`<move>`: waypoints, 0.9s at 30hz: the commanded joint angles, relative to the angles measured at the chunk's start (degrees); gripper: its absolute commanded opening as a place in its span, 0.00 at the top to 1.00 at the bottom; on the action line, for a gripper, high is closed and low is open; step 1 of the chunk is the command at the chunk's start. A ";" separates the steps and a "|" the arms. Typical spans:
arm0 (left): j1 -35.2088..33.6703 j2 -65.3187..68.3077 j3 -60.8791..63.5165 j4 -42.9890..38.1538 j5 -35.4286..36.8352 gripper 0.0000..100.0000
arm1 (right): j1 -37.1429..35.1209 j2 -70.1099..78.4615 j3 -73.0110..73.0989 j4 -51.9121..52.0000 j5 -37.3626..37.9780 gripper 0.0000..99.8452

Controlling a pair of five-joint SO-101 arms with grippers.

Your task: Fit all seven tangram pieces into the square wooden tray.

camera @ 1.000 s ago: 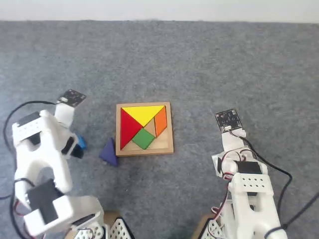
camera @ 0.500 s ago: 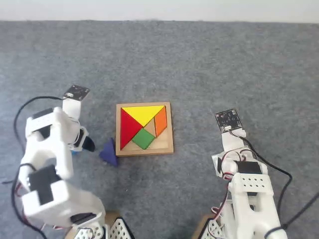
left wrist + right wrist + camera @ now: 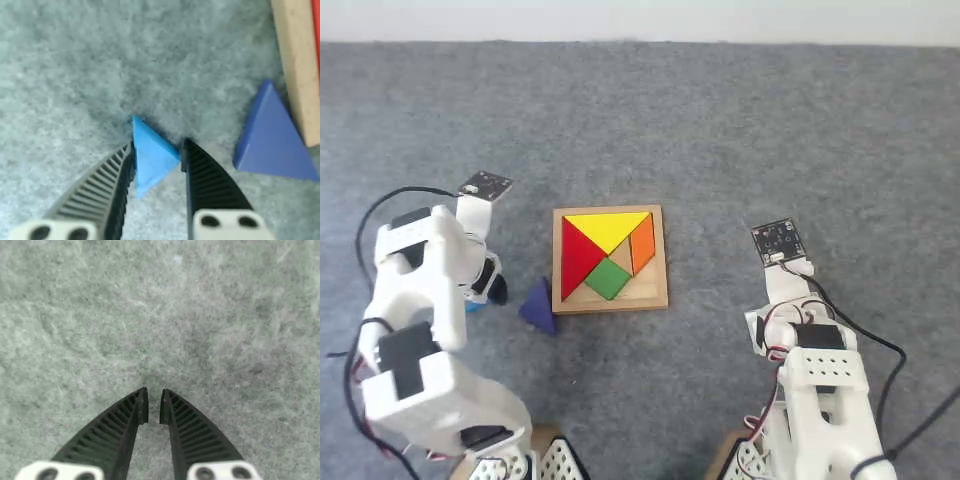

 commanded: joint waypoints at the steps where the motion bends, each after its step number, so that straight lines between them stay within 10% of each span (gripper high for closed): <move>1: -1.76 0.88 -1.63 -0.09 -0.97 0.91 | 0.75 -1.19 -0.18 -1.01 0.53 0.94; 27: -7.03 -21.71 8.22 2.02 -9.85 0.83 | 0.75 -1.10 -0.18 -1.01 0.53 0.94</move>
